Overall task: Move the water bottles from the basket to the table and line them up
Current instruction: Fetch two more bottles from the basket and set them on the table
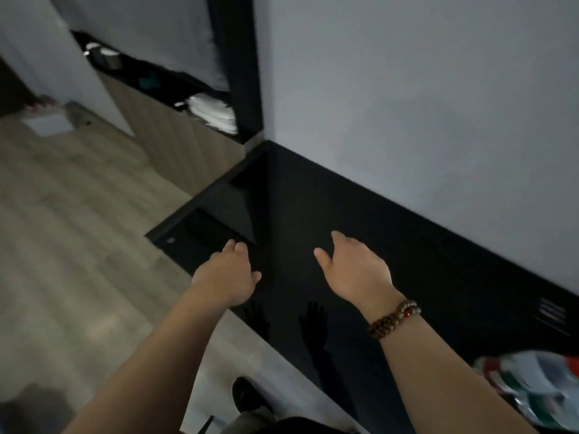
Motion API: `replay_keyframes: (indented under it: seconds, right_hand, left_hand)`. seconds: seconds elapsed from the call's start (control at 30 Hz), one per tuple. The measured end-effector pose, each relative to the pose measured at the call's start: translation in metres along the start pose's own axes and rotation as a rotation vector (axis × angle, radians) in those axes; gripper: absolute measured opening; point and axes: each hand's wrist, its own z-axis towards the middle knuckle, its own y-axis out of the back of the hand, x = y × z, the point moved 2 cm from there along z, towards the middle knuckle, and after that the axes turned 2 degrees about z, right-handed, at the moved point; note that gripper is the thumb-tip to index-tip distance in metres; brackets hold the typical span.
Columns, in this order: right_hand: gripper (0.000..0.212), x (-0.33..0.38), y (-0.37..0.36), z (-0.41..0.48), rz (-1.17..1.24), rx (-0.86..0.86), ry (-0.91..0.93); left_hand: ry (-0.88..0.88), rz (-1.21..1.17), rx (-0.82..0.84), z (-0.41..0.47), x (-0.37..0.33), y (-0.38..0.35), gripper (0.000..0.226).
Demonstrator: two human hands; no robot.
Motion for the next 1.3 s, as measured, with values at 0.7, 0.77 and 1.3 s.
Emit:
replay_keyframes:
  seconds: [0.7, 0.77, 1.3]
  right_hand:
    - [0.066, 0.447, -0.157, 0.172, -0.309, 0.374, 0.564]
    - [0.065, 0.485, -0.172, 0.197, -0.309, 0.381, 0.599]
    - [0.055, 0.810, -0.218, 0.402, -0.310, 0.426, 0.748]
  left_hand:
    - [0.600, -0.367, -0.005, 0.055, 0.423, 0.042, 0.071]
    - [0.633, -0.380, -0.017, 0.072, 0.456, 0.055, 0.073]
    - [0.723, -0.410, -0.139, 0.243, 0.716, 0.231, 0.063]
